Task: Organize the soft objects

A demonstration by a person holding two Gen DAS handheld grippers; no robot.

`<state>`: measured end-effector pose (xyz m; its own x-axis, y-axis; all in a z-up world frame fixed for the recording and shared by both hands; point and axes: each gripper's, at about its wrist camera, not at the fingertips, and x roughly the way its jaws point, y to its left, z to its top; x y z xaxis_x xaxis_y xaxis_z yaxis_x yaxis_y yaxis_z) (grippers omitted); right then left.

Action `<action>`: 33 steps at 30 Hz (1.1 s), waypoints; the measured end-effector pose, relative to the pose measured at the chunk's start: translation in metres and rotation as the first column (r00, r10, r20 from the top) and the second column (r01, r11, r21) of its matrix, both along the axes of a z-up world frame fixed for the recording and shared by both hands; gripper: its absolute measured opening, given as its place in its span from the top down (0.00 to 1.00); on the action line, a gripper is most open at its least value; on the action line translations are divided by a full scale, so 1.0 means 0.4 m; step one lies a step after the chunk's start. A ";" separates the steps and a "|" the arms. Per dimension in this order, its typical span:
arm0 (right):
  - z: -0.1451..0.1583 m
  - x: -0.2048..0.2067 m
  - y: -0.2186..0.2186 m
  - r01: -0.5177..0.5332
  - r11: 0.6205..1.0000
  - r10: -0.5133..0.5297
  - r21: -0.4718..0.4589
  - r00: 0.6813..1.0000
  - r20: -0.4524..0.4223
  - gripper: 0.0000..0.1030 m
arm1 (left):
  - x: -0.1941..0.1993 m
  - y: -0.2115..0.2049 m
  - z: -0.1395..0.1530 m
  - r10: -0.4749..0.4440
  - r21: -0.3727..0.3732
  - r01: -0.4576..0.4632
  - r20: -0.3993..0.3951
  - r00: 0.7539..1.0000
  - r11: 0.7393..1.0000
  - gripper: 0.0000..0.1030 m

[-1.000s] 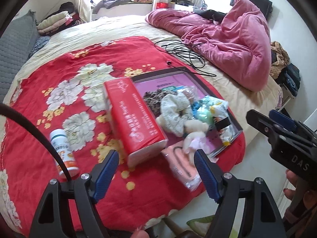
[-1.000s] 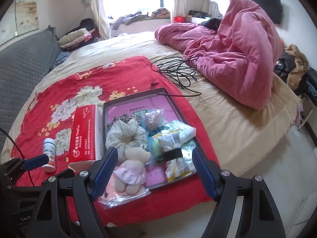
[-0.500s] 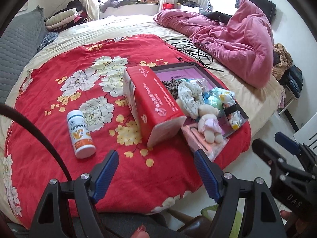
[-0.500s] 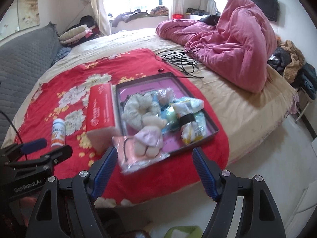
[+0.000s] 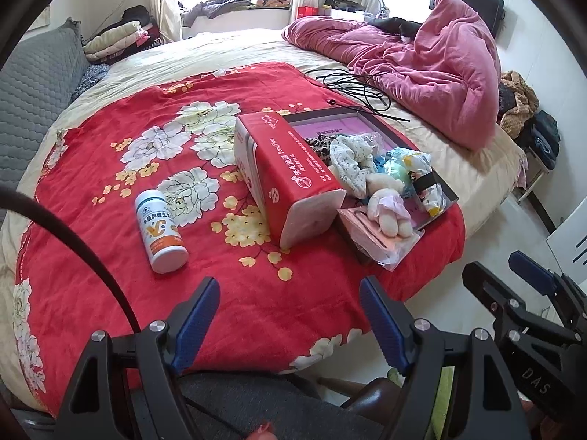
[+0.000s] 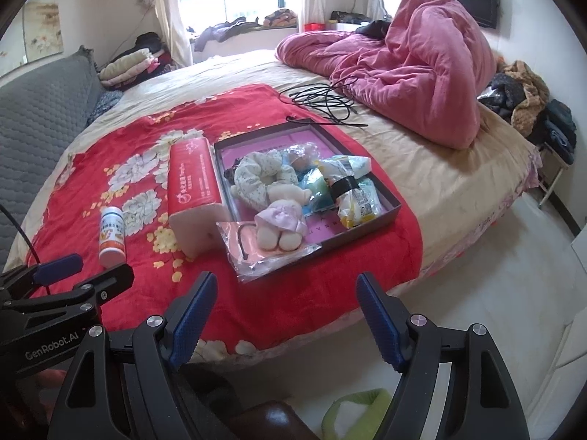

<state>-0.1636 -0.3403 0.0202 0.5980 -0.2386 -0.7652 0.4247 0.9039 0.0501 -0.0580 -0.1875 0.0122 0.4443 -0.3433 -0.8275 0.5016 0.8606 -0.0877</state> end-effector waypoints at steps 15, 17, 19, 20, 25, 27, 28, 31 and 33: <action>0.012 -0.027 0.000 0.024 1.000 -0.024 -0.001 1.000 0.011 0.23 | -0.024 -0.002 0.011 -0.011 0.006 0.010 0.015 1.000 1.000 0.25; 0.007 -0.027 0.003 0.021 1.000 -0.021 0.004 1.000 0.005 0.23 | -0.026 -0.001 0.012 -0.013 0.005 0.013 0.014 1.000 1.000 0.25; 0.003 -0.027 0.002 0.022 1.000 -0.022 0.010 1.000 0.003 0.23 | -0.028 -0.002 0.012 -0.017 0.009 0.017 0.017 1.000 1.000 0.25; 0.001 -0.026 0.003 0.021 1.000 -0.021 0.011 1.000 0.001 0.23 | -0.029 -0.003 0.011 -0.019 0.009 0.019 0.017 1.000 1.000 0.25; -0.002 -0.023 0.002 0.019 1.000 -0.019 0.015 1.000 -0.003 0.23 | -0.030 -0.005 0.009 -0.020 0.012 0.020 0.017 1.000 1.000 0.25; -0.004 -0.024 0.002 0.022 1.000 -0.022 0.015 1.000 -0.006 0.23 | -0.030 -0.006 0.008 -0.021 0.016 0.020 0.017 1.000 1.000 0.25; -0.004 -0.024 0.002 0.023 1.000 -0.023 0.016 1.000 -0.004 0.23 | -0.030 -0.007 0.008 -0.021 0.015 0.020 0.016 1.000 1.000 0.25; -0.004 -0.025 0.002 0.025 1.000 -0.024 0.013 1.000 -0.005 0.23 | -0.032 -0.011 0.006 -0.026 0.018 0.026 0.019 0.999 1.000 0.25; -0.005 -0.024 0.003 0.023 1.000 -0.023 0.015 1.000 -0.007 0.23 | -0.031 -0.012 0.005 -0.028 0.017 0.028 0.019 0.999 0.999 0.25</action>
<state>-0.1732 -0.3393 0.0182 0.5869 -0.2406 -0.7731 0.4459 0.8931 0.0605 -0.0703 -0.1922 0.0142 0.4509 -0.3422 -0.8244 0.5267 0.8476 -0.0637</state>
